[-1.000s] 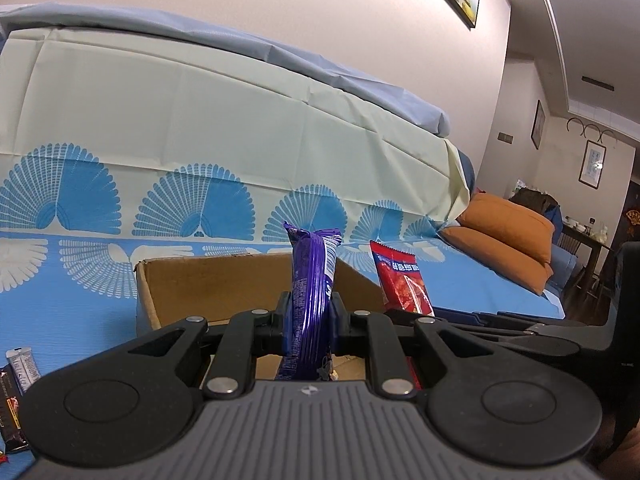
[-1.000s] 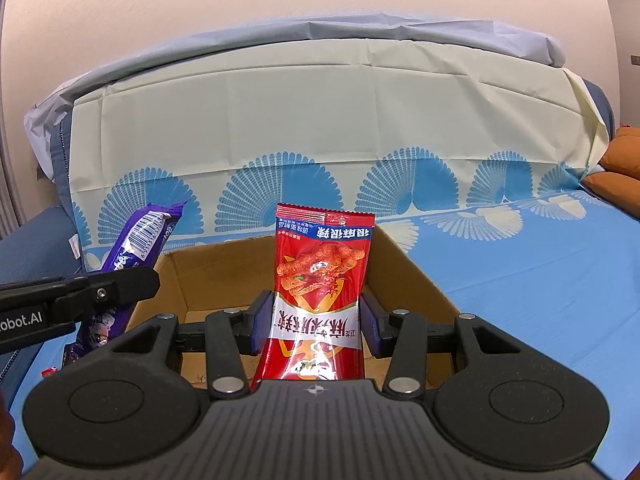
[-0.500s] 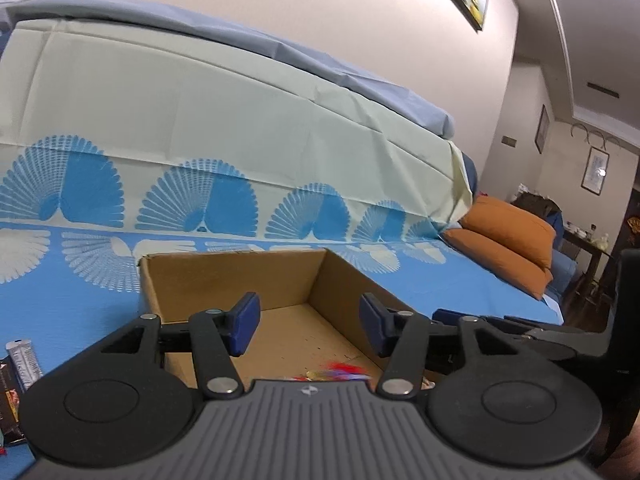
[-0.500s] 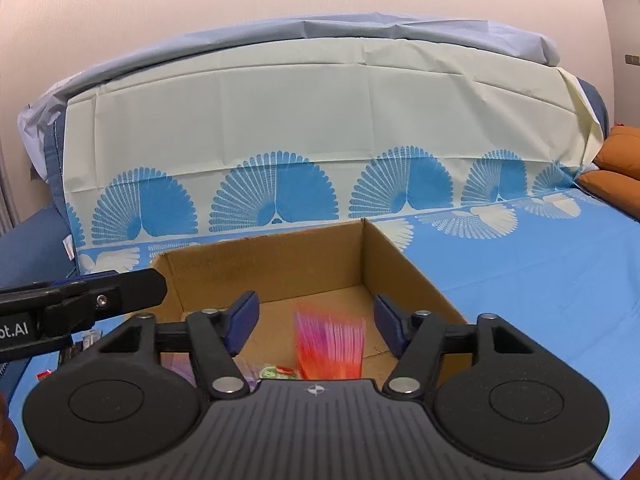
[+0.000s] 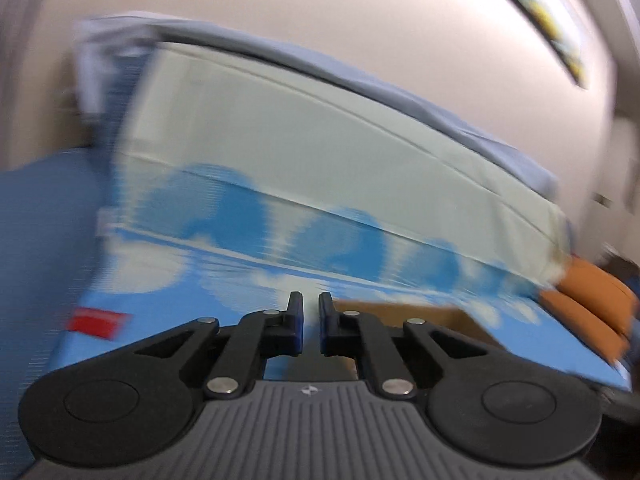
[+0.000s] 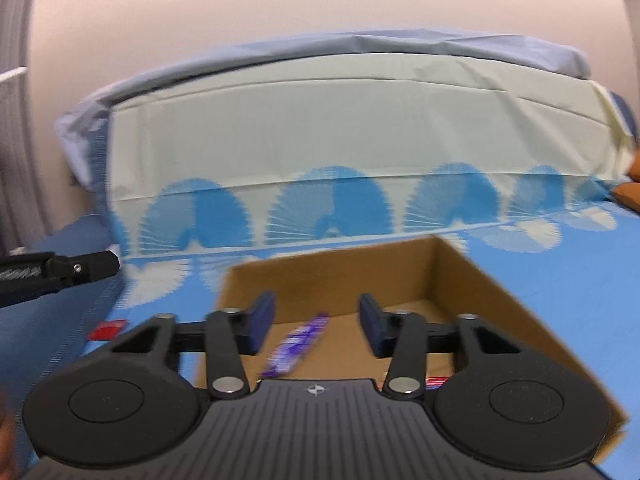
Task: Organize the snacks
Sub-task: 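Move both tools back toward the silver bar and red pack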
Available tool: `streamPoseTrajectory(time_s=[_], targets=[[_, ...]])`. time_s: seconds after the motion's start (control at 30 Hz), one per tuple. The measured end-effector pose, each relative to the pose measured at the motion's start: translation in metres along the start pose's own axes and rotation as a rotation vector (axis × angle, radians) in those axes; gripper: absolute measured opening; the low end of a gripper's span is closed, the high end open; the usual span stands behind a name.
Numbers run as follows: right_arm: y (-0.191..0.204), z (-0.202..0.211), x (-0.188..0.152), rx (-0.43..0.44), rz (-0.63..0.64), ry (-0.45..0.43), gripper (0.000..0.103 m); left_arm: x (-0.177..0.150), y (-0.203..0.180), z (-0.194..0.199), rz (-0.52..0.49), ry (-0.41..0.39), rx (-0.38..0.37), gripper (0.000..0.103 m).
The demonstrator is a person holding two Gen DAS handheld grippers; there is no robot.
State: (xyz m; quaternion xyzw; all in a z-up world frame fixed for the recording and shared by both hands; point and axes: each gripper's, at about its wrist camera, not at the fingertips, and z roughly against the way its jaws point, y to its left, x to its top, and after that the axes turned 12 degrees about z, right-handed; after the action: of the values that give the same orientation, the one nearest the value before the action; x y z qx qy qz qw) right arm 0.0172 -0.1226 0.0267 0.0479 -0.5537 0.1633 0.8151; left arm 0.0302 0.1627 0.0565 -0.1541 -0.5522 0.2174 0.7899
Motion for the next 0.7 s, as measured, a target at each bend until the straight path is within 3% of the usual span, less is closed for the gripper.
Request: streamPoseTrajectory(time_s=[0.13, 0.3, 0.57, 0.7], targets=[[0.037, -0.001, 0.004, 0.116, 0.029, -0.035, 0.024, 0.026, 0.049, 0.012, 0.089, -0.048, 0.178, 0.006], [0.093, -0.009, 0.003, 0.238, 0.068, -0.033, 0.024, 0.045, 0.102, 0.026, 0.206, -0.057, 0.304, 0.006], [0.167, -0.063, -0.009, 0.295, 0.102, 0.097, 0.026, 0.046, 0.120, 0.021, 0.213, -0.015, 0.344, 0.006], [0.175, -0.106, -0.023, 0.223, 0.070, 0.178, 0.042, 0.042, 0.125, 0.006, 0.238, 0.027, 0.336, 0.006]])
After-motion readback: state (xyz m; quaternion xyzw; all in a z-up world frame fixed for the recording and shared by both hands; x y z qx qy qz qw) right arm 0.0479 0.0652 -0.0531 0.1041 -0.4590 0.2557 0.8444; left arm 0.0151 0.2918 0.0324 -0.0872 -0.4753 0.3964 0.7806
